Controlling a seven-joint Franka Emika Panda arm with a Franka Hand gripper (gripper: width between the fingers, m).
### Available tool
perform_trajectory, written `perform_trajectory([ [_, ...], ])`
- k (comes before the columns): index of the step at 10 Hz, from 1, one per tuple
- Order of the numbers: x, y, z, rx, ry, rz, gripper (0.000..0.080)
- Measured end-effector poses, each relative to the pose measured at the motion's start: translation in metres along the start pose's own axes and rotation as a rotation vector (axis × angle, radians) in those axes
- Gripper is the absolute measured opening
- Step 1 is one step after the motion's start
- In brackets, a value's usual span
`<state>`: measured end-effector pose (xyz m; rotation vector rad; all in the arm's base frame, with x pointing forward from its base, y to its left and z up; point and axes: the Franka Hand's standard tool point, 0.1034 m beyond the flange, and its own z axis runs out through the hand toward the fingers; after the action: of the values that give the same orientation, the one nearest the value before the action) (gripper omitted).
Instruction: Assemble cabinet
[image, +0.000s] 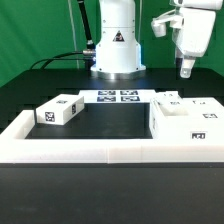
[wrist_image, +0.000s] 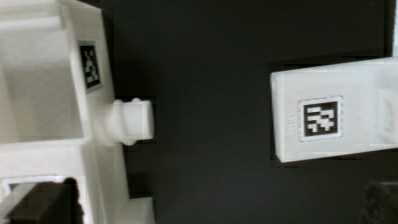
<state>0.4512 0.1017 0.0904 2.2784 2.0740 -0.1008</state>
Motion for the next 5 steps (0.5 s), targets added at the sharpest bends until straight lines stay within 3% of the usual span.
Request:
perform_trajectory([
  [2,-0.001,-0.029,0.011,0.022,0.001,-0.017,0.0798],
  [5,-0.001,-0.051,0.028,0.033,0.022,-0.101,0.0798],
])
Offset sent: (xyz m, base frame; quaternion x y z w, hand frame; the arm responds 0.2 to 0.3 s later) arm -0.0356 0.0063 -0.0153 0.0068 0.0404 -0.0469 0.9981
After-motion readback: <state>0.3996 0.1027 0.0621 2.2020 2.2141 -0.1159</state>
